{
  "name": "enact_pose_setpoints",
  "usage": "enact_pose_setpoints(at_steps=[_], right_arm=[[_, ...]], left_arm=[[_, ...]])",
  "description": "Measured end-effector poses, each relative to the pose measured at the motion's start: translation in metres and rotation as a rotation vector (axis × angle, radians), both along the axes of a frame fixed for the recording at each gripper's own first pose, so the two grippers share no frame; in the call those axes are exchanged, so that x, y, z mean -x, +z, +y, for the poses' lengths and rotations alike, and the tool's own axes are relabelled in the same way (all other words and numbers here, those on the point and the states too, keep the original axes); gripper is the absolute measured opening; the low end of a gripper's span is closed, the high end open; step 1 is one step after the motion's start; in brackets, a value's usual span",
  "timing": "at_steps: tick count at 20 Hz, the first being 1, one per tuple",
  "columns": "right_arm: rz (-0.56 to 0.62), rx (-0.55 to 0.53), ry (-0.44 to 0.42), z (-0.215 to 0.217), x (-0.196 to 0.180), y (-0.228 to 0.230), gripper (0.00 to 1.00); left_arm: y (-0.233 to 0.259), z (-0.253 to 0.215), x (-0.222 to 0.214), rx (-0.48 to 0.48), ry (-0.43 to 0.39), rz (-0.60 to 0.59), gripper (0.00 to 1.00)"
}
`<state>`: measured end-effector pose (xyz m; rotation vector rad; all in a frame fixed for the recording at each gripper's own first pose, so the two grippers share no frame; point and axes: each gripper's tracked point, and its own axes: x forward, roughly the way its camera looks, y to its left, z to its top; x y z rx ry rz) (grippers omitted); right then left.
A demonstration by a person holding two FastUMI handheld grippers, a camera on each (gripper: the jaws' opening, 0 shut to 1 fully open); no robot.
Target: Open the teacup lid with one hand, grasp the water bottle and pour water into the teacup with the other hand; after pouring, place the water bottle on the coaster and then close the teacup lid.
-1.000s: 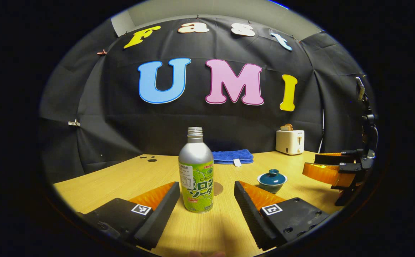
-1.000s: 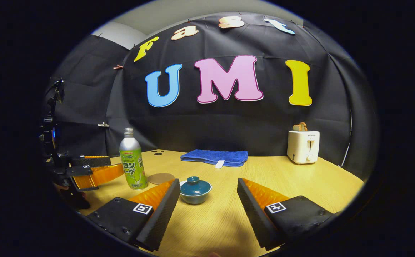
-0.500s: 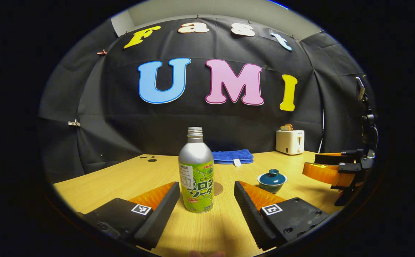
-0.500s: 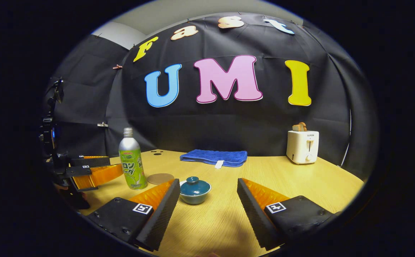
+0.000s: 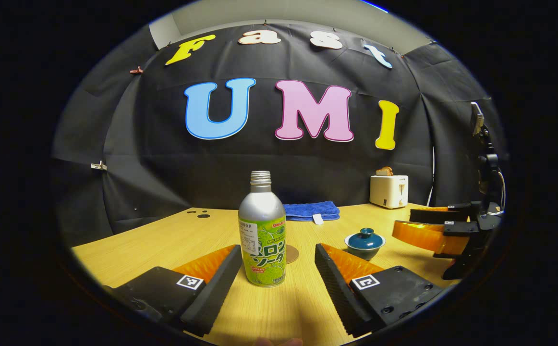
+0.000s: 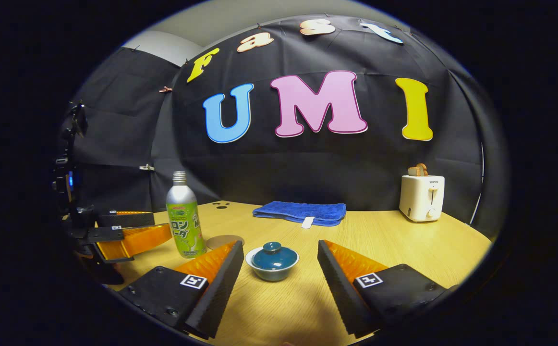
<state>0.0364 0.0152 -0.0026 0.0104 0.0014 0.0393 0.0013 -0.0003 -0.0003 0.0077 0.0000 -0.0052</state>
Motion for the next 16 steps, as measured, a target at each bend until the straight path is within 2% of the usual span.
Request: enact_pose_setpoints(at_steps=[5, 9, 13, 16], right_arm=[[0.133, 0.021, 0.024, 0.011, -0.034, -0.021, 0.78], [0.180, 0.084, 0.036, 0.019, -0.050, -0.028, 0.76], [0.204, 0.138, 0.034, 0.022, -0.056, -0.031, 0.57], [0.215, 0.139, 0.037, 0.022, -0.059, -0.031, 0.58]], left_arm=[[0.000, 0.001, 0.000, -0.002, 0.000, 0.000, 0.96], [0.000, 0.000, 0.000, -0.003, -0.006, 0.000, 0.96], [0.000, 0.000, 0.000, -0.005, -0.007, 0.000, 0.96], [0.001, 0.001, 0.000, -0.006, -0.007, 0.000, 0.96]])
